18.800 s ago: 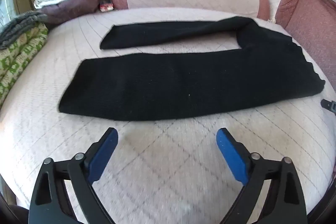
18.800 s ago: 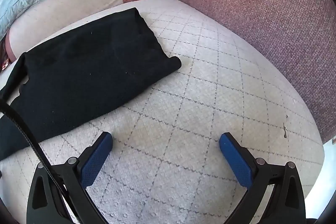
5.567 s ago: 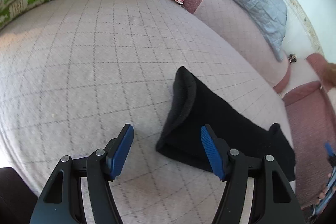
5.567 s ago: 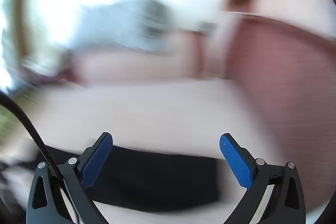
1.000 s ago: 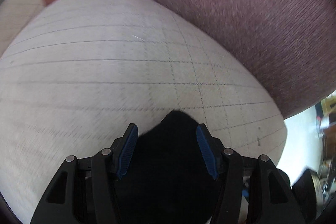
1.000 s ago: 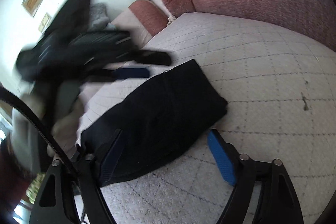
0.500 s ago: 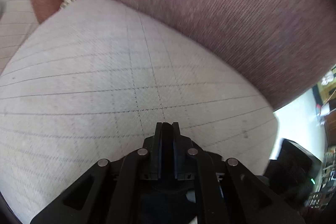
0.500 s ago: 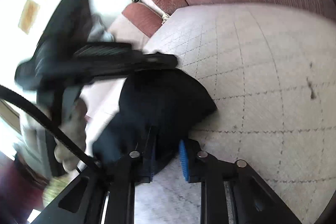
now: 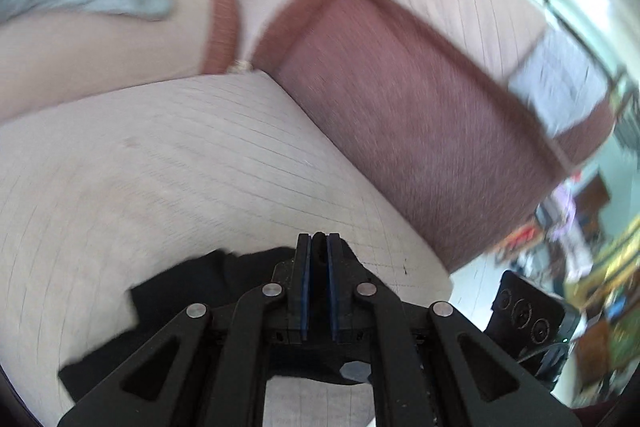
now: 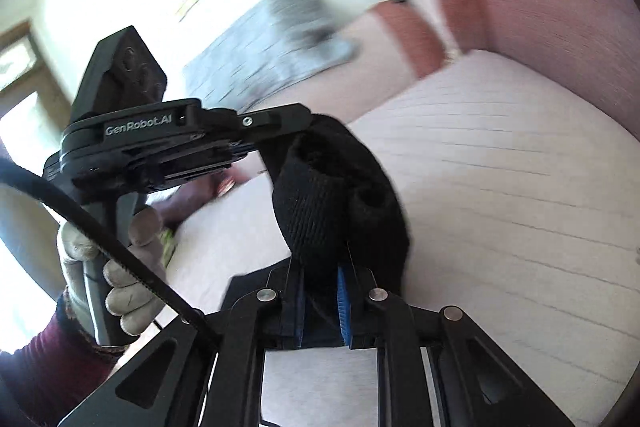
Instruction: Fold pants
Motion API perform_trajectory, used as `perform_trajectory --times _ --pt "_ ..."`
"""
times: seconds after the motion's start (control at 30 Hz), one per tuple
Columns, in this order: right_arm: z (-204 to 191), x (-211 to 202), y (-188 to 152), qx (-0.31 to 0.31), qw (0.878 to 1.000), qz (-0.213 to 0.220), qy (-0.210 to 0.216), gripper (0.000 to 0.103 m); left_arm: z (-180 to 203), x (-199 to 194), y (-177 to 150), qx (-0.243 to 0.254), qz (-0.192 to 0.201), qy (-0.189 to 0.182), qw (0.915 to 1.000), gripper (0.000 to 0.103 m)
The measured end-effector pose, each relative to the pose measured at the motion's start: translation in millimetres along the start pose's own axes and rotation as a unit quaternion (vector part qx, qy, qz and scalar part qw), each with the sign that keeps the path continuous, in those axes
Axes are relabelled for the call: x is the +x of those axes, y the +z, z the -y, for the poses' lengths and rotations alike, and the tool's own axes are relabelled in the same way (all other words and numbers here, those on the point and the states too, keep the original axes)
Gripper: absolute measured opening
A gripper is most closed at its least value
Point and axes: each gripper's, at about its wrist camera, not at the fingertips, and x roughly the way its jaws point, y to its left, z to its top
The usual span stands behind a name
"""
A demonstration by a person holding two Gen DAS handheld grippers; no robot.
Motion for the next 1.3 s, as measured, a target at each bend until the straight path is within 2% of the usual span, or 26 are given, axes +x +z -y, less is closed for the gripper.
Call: perform_trajectory --times 0.1,0.27,0.43,0.57,0.63,0.67,0.73,0.8,0.87,0.93,1.03,1.13,1.17,1.2,1.3 --pt "-34 23 -8 -0.042 0.998 -0.033 0.015 0.015 -44 -39 -19 -0.064 0.036 -0.013 0.9972 0.007" --pt "-89 78 -22 -0.101 0.989 -0.099 0.038 0.015 -108 -79 -63 -0.156 0.089 -0.017 0.9837 0.007" --pt "-119 141 -50 -0.156 0.972 -0.174 0.031 0.015 -166 -86 -106 -0.224 0.095 0.004 0.97 0.007" --pt "-120 185 -59 -0.173 0.961 -0.216 0.016 0.015 -198 -87 -135 -0.269 0.095 0.006 0.9584 0.007" --pt "-119 195 -64 -0.175 0.958 -0.228 0.014 0.016 -206 -89 -143 -0.284 0.1 0.011 0.9537 0.012" --pt "-118 197 -66 -0.172 0.957 -0.231 0.018 0.022 -209 -89 -146 -0.29 0.101 0.014 0.9516 0.014" --pt "-120 200 -64 -0.166 0.957 -0.237 0.026 0.034 -217 -91 -152 -0.309 0.102 0.026 0.9451 0.028" --pt "-127 196 -65 -0.175 0.952 -0.249 0.043 0.052 -224 -95 -156 -0.322 0.105 0.028 0.9406 0.031" --pt "-133 187 -63 -0.185 0.946 -0.259 0.057 0.056 -227 -106 -161 -0.328 0.113 0.03 0.9374 0.032" --pt "-137 169 -58 -0.188 0.944 -0.26 0.073 0.056 -231 -120 -168 -0.335 0.129 0.033 0.9326 0.035" --pt "-134 141 -36 -0.187 0.954 -0.225 0.071 0.056 -230 -135 -176 -0.353 0.145 0.035 0.9238 0.036" --pt "-123 135 -8 -0.183 0.968 -0.172 0.019 0.056 -214 -138 -174 -0.348 0.153 0.026 0.9245 0.036" --pt "-118 140 0 -0.175 0.971 -0.163 0.009 0.053 -207 -137 -172 -0.343 0.153 0.021 0.9266 0.036" --pt "-112 147 11 -0.155 0.976 -0.156 0.004 0.044 -199 -135 -169 -0.336 0.152 0.018 0.9295 0.036" --pt "-98 178 28 -0.105 0.982 -0.159 0.011 0.038 -175 -123 -163 -0.305 0.131 0.026 0.9429 0.036"
